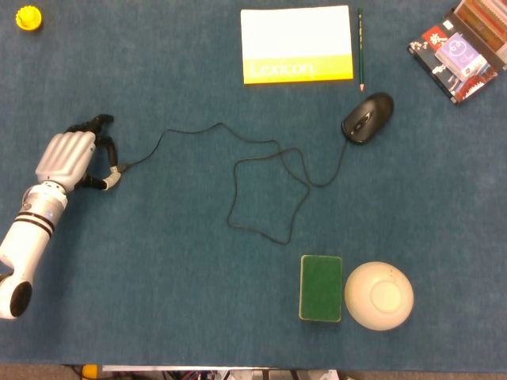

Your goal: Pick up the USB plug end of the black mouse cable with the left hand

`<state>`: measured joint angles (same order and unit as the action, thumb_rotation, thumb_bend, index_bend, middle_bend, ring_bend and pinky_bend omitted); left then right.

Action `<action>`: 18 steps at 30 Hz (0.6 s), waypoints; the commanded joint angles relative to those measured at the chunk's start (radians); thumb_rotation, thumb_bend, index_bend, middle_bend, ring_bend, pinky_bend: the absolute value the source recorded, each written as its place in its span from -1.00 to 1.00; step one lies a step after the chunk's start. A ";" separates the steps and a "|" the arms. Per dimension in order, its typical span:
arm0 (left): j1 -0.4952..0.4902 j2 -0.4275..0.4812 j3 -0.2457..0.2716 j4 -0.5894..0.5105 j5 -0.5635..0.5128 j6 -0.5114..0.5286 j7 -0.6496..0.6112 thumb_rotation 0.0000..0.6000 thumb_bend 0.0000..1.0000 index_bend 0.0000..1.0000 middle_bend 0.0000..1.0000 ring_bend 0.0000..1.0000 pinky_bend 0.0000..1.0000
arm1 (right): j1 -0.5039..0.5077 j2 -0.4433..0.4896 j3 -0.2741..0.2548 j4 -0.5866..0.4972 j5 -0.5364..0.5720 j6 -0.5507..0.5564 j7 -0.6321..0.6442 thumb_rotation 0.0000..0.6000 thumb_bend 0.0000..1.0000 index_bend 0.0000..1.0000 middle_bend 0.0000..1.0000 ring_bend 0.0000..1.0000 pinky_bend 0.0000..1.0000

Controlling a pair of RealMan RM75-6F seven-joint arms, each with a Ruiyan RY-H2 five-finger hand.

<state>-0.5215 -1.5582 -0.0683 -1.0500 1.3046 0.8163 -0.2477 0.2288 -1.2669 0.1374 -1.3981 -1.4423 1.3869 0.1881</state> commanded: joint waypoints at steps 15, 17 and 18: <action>0.037 0.161 -0.039 -0.328 0.093 0.231 0.020 1.00 -0.36 0.27 -0.74 -0.68 -0.65 | -0.008 -0.006 0.002 0.005 0.002 0.012 0.012 1.00 -0.03 0.31 -0.12 -0.26 -0.15; 0.042 0.187 -0.047 -0.382 0.114 0.265 0.000 1.00 -0.36 0.27 -0.74 -0.68 -0.65 | -0.010 -0.007 0.003 0.006 0.002 0.015 0.015 1.00 -0.03 0.31 -0.12 -0.26 -0.15; 0.044 0.199 -0.051 -0.405 0.124 0.280 -0.010 1.00 -0.36 0.27 -0.73 -0.68 -0.65 | -0.011 -0.007 0.003 0.007 0.002 0.017 0.017 1.00 -0.03 0.31 -0.12 -0.26 -0.15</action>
<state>-0.4857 -1.3942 -0.1054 -1.4031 1.3999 1.0549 -0.2323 0.2183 -1.2738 0.1401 -1.3916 -1.4404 1.4035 0.2045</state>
